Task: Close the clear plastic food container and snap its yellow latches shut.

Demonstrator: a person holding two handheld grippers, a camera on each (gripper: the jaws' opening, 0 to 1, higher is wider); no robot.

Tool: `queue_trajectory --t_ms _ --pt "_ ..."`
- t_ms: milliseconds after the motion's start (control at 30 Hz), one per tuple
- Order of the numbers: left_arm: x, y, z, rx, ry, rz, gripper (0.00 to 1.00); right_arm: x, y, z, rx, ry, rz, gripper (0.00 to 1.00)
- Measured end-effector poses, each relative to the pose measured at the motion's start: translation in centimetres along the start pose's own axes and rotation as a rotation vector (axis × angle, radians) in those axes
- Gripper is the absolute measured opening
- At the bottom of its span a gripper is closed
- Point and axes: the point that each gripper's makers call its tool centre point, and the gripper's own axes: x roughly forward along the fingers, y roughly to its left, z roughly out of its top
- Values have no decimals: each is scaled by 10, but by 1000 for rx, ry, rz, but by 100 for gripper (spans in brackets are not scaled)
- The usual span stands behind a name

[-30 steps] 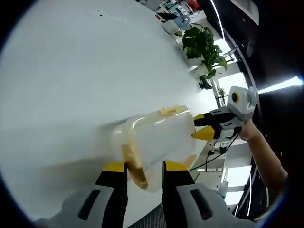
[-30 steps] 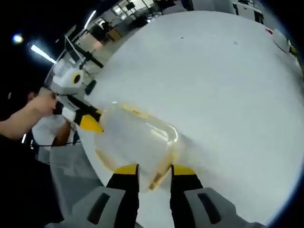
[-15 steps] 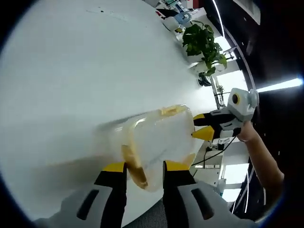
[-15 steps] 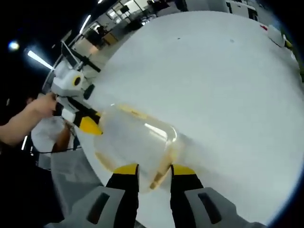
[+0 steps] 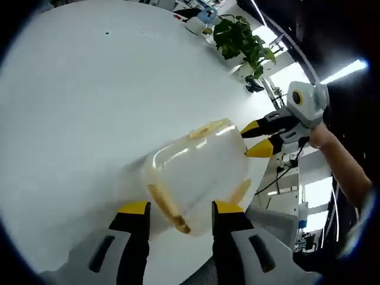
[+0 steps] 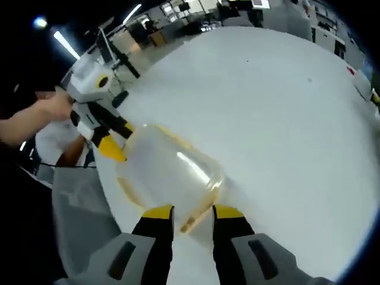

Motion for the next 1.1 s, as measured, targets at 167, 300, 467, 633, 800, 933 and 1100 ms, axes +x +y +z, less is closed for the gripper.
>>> queue_trajectory --t_ms 167,300,467,633,800,933,1100 --pt "-11 10 10 169 -1 87 46 -6 1 20 -81 -39 -4 26" --pt "-16 -1 17 273 -4 71 46 -9 12 37 -141 -61 14 27" --pt "-20 -7 32 343 -26 105 46 -5 23 51 -200 -52 36 27" --pt "-16 -18 41 476 -35 126 44 2 30 57 -244 -39 55 26" --pt "-6 -41 42 569 -50 104 37 10 44 54 -286 -5 90 25" --pt "3 -47 39 622 -33 107 34 15 47 55 -300 6 99 25" --pt "13 -50 34 674 -12 122 33 20 50 57 -308 13 109 25"
